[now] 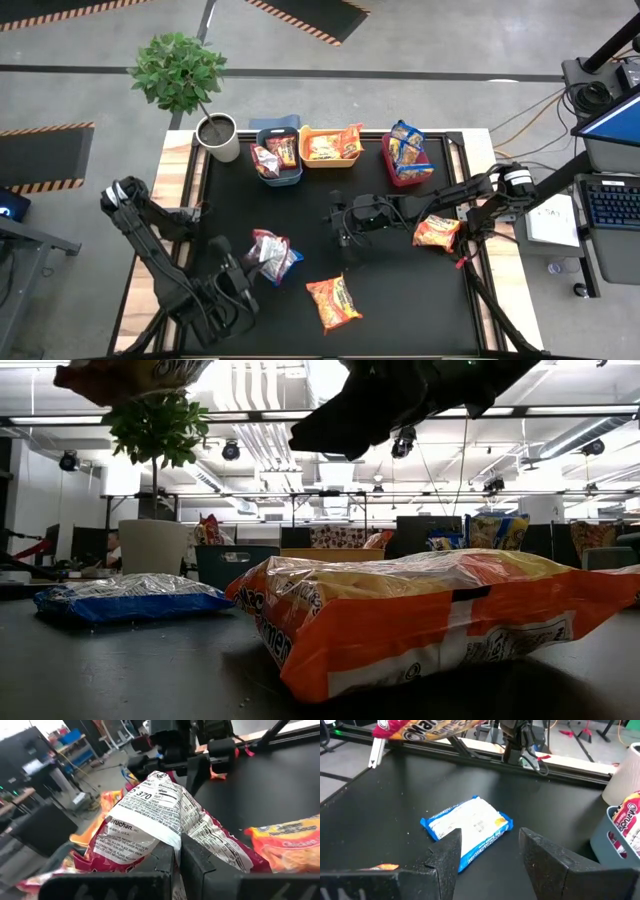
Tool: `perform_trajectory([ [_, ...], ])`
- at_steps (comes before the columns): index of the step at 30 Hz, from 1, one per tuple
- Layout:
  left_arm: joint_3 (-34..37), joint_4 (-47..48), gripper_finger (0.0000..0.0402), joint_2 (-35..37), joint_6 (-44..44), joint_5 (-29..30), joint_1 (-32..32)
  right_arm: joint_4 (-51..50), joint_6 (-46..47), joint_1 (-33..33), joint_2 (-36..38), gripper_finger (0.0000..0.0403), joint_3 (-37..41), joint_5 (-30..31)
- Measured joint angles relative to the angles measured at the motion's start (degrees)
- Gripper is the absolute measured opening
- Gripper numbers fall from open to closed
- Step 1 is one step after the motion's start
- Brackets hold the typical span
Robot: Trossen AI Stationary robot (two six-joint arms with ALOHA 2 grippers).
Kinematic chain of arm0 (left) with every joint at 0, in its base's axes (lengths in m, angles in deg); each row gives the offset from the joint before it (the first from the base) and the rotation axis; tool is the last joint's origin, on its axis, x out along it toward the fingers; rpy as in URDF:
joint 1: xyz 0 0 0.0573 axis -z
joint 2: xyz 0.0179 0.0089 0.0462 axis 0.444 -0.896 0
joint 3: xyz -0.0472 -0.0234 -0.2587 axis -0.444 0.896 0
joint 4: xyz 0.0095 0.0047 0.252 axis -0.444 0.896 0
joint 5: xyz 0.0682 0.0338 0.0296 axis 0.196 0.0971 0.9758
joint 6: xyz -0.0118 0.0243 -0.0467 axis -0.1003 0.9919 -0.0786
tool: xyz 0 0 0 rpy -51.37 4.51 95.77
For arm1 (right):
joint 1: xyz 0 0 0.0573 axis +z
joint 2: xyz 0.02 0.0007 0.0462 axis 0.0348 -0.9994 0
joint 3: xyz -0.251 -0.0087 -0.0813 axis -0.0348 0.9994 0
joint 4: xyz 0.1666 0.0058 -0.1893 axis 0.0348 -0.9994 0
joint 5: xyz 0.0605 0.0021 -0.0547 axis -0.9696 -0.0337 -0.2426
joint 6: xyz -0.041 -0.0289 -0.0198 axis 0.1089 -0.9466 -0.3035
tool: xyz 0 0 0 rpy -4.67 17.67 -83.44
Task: Sort Maruchan noodles
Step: Put the red noodle pack into the blue bin
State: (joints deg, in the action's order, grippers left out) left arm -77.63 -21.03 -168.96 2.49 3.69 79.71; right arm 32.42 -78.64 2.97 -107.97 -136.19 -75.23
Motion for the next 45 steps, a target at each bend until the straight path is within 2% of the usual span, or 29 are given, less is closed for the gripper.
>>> perform_trajectory([
  [7, 0.7, 4.2, 0.0000, 0.1, 0.2, 0.0, -1.2, 1.2, 1.2, 0.0, 0.0, 0.0187, 0.0, 0.0],
  [13, 4.0, 6.4, 0.0000, 1.9, 0.2, -0.1, -3.9, 1.1, 2.5, 0.0, 0.5, 0.0187, 0.0, 0.0],
  [17, 7.1, 5.6, 0.0000, 5.2, 0.2, -0.1, -5.1, 0.3, 2.4, 0.0, 2.2, 0.0187, 0.1, 0.0],
  [22, 10.7, -0.2, 0.0000, 10.2, 1.9, -0.9, -5.1, 0.1, 0.8, -0.3, 7.7, 0.0187, 2.3, 0.0],
  [27, 14.6, -14.0, 0.0000, 14.4, 13.3, -6.6, -5.0, 2.0, 1.3, -0.5, 12.4, 0.0187, 5.5, 0.0],
  [30, 17.3, -27.0, 0.0000, 16.4, 26.3, -15.2, -5.3, 5.1, 2.1, -0.5, 13.7, 0.0187, 7.9, 0.0],
  [34, 22.7, -47.4, 0.0000, 18.5, 46.1, -23.5, -5.8, 9.3, 3.2, -0.5, 13.8, 0.0187, 10.3, 0.0],
  [37, 27.7, -61.1, 0.0000, 20.2, 56.6, -29.8, -7.5, 10.9, 4.1, -0.5, 13.1, 0.0187, 10.5, 0.0],
  [40, 32.8, -69.8, 0.0000, 22.0, 61.1, -33.1, -10.0, 12.0, 6.0, -0.5, 11.8, 0.0187, 10.5, 0.0],
  [45, 39.1, -74.8, 0.0000, 24.2, 59.6, -33.0, -15.4, 11.7, 12.6, -0.5, 10.3, 0.0187, 10.4, 1.1],
])
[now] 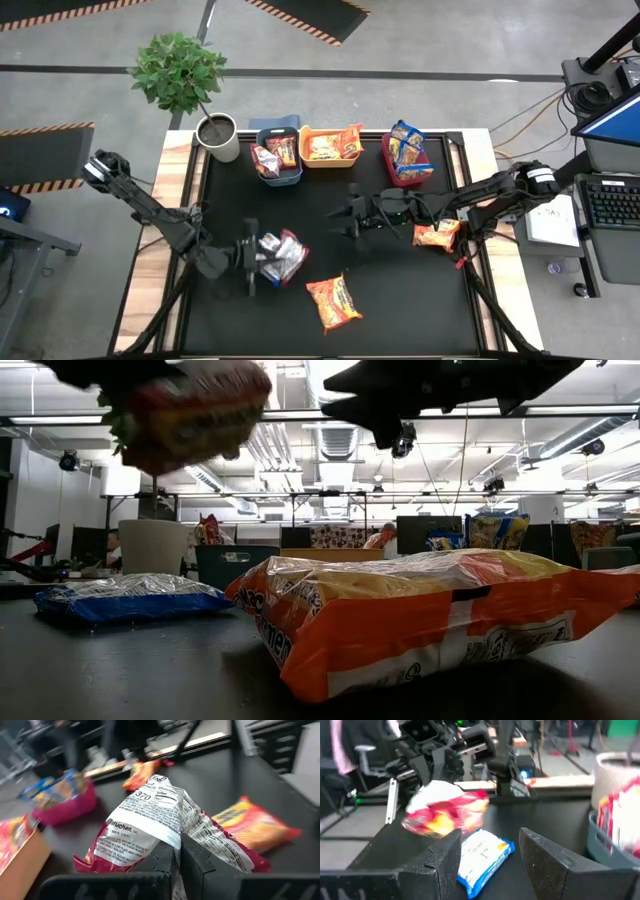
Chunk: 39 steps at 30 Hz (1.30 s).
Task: Sort Maruchan noodles
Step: Put the red noodle pack into the blue bin
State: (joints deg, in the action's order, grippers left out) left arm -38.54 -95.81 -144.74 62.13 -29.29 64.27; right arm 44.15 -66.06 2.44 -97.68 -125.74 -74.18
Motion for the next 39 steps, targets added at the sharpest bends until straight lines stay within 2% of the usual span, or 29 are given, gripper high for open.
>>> perform_trajectory([
  [5, 2.4, -1.2, 0.0000, 0.3, -2.3, 0.5, -4.8, -0.2, 8.1, -0.2, -1.1, 0.0193, 0.0, 4.6],
  [9, 1.7, -0.8, 0.0000, -0.6, 0.1, 3.6, -6.8, -0.3, 11.3, -0.2, -1.5, 0.0210, 0.0, 8.5],
  [13, -0.2, -0.8, 0.0000, -1.4, 8.5, 10.0, -6.8, -0.3, 5.2, 0.0, -1.2, 0.0220, -0.1, 8.5],
  [16, -1.7, -1.0, 0.0000, -2.1, 15.0, 16.0, -6.9, -0.6, 4.8, 0.2, -1.0, 0.0220, -1.6, 8.4],
  [18, -2.3, -1.1, 0.0000, -2.5, 17.0, 16.7, -6.9, -2.9, 3.7, 0.2, -0.8, 0.0218, -3.2, 8.4],
  [20, -2.8, -1.4, 0.0000, -2.3, 17.1, 12.5, -6.9, -6.6, 0.0, 0.5, -0.8, 0.0216, -5.2, 8.5],
  [23, -2.3, -6.4, 0.0000, -0.8, 16.9, -5.5, -7.0, -10.6, -7.0, 1.7, -1.0, 0.0212, -8.2, 8.3],
  [25, -1.7, -9.9, 0.0000, 0.1, 16.1, -12.7, -7.1, -12.3, -12.1, 2.5, -1.0, 0.0210, -9.7, 7.2],
  [29, -1.5, -11.2, 0.0000, 1.4, 9.6, -13.2, -7.2, -14.1, -20.5, 4.3, -1.0, 0.0210, -12.6, 2.3],
  [39, -1.4, -15.0, 0.0000, 1.9, -5.1, -13.7, -7.2, -20.1, -29.9, 8.5, -1.3, 0.0210, -17.5, 2.0],
])
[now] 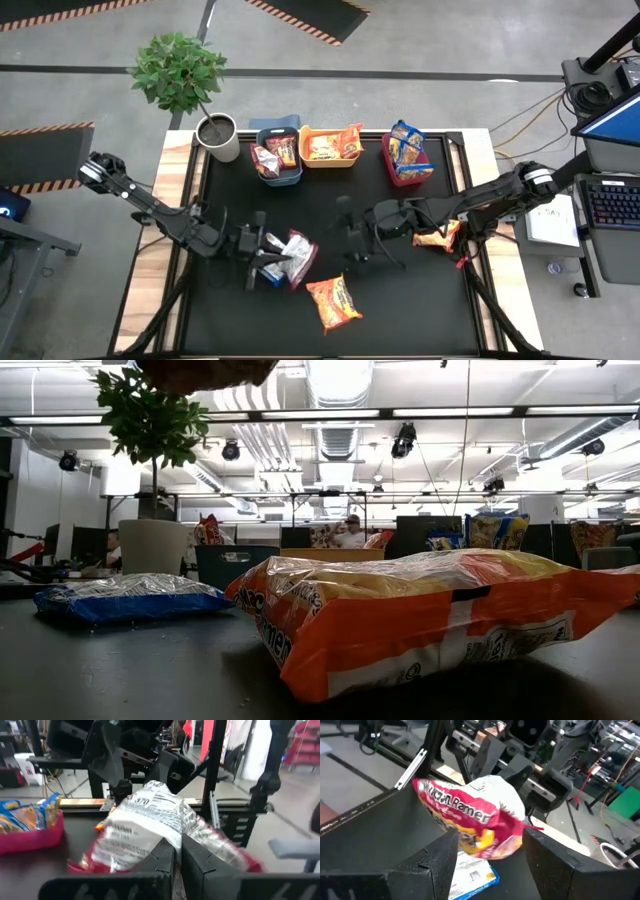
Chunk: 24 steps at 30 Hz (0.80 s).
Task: Sort Maruchan noodles
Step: Put the red noodle pack into the blue bin
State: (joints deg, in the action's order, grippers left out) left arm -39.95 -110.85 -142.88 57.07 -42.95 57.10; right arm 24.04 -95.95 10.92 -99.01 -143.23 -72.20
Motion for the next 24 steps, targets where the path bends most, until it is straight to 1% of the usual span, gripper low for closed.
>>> perform_trajectory([
  [4, 0.0, -2.4, 0.0000, 0.0, -4.3, -0.7, -0.1, -1.2, -1.8, 0.3, -0.3, 0.0210, -0.8, -0.3],
  [7, 0.0, -4.7, 0.0000, 0.0, -5.8, -3.8, -0.2, -1.3, -3.7, 0.4, -0.9, 0.0210, -1.3, -2.5],
  [10, 0.0, -6.6, 0.0000, 0.0, -7.1, -7.7, -0.2, -1.2, -6.2, 0.4, -1.8, 0.0210, -2.5, -2.8],
  [12, 0.0, -6.5, 0.0000, 0.0, -8.3, -9.1, -0.2, -0.8, -7.9, 0.3, -2.7, 0.0210, -3.7, -3.7],
  [15, 0.0, -6.6, 0.0000, -0.3, -9.0, -9.1, -0.2, -0.8, -10.4, 0.3, -4.4, 0.0210, -5.8, -7.1],
  [18, 0.0, -6.6, 0.0000, -0.8, -9.2, -8.9, -0.5, -0.8, -12.0, 0.3, -6.2, 0.0210, -7.6, -8.8],
  [24, 0.0, -8.2, 0.0000, -1.1, -9.5, -8.8, -0.9, -1.6, -14.4, 0.3, -9.9, 0.0210, -10.6, -9.2],
])
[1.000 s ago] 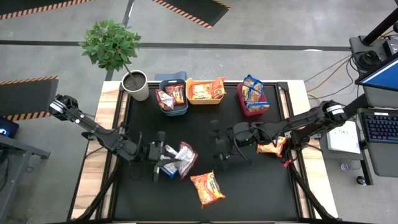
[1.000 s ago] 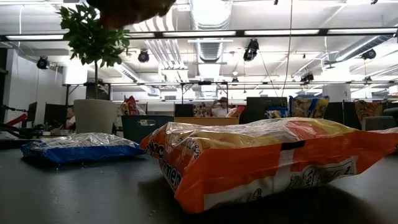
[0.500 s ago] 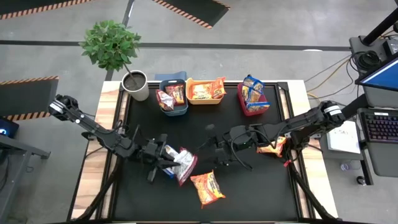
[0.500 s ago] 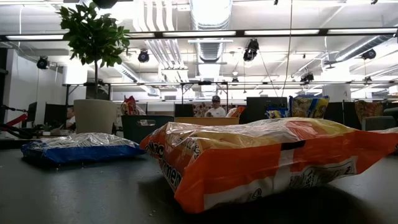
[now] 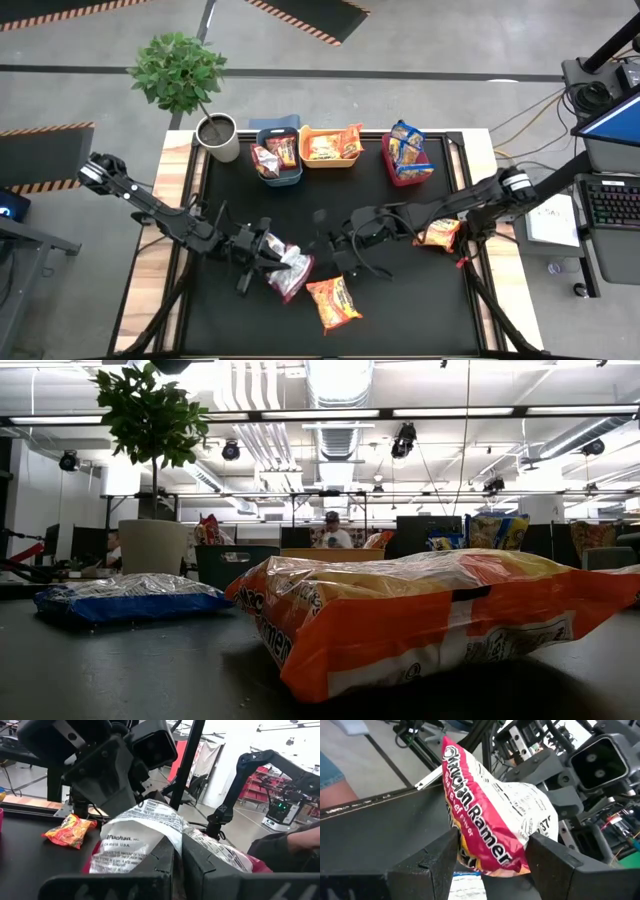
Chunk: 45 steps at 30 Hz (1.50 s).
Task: Sort Maruchan noodles
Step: Put the red noodle pack into the blue bin
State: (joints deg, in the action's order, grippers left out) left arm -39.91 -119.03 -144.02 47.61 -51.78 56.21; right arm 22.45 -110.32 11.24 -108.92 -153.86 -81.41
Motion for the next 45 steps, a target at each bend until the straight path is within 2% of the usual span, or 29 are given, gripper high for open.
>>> perform_trajectory([
  [7, 0.0, 0.3, 0.0000, 0.0, 0.0, 0.0, 0.0, -0.1, -0.1, 0.0, -1.4, 0.0198, -1.2, 0.0],
  [13, 0.0, 1.3, 0.0006, 0.0, 0.2, 0.2, 0.0, -1.8, 1.5, 0.0, -0.3, 0.0128, -1.2, 0.6],
  [19, 0.0, 5.3, 0.0036, 0.6, 0.8, 0.8, -0.2, -5.9, 2.8, 0.0, 0.4, 0.0057, -1.3, 0.8],
  [22, 0.0, 7.8, 0.0054, 0.8, 1.5, 0.8, -0.3, -7.3, 4.2, 0.0, 0.6, 0.0038, -1.3, 1.0],
  [25, 0.0, 12.8, 0.0069, 1.7, 1.6, 1.0, -0.7, -9.7, 5.9, 0.0, 0.6, 0.0030, -1.3, 3.6],
  [32, 0.0, 30.5, 0.0089, 8.3, 1.3, 8.4, -0.7, -17.3, 14.2, -1.3, 0.6, 0.0028, -1.3, 10.0],
  [37, 0.0, 38.2, 0.0090, 11.2, 0.4, 18.1, -0.7, -26.6, 28.0, -4.7, 0.6, 0.0028, -2.9, 12.4],
  [40, 0.0, 38.6, 0.0090, 11.1, -0.1, 22.2, -0.7, -35.6, 40.8, -8.0, 0.2, 0.0028, -4.5, 8.7],
  [42, 0.0, 38.4, 0.0090, 10.3, -0.4, 22.7, -0.7, -41.0, 48.3, -10.1, -0.8, 0.0028, -4.5, 2.1],
  [45, 0.0, 37.6, 0.0090, 8.4, -0.8, 22.8, -0.7, -44.0, 53.4, -11.8, -3.2, 0.0028, -2.5, -6.1],
])
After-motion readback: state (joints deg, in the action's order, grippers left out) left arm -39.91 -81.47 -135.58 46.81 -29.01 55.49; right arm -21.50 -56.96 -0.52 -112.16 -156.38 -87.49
